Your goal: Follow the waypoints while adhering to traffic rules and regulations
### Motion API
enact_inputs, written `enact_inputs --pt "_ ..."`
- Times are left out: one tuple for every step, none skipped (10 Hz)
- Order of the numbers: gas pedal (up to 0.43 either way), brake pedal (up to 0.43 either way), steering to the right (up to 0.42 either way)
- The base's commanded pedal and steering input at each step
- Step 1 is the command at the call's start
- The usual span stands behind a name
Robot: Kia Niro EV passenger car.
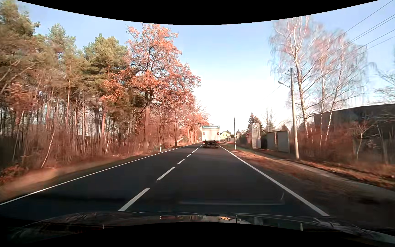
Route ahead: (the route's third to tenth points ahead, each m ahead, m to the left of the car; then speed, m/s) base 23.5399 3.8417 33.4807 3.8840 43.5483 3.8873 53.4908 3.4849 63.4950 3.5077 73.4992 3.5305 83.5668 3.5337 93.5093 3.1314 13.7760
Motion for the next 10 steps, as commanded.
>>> enact_inputs --pt "0.130 0.000 -0.001" --pt "0.130 0.000 -0.001" --pt "0.130 0.000 -0.001" --pt "0.130 0.000 -0.001" --pt "0.130 0.000 -0.001" --pt "0.130 0.000 -0.001" --pt "0.130 0.000 -0.001" --pt "0.130 0.000 0.000" --pt "0.130 0.000 0.000" --pt "0.130 0.000 0.000"
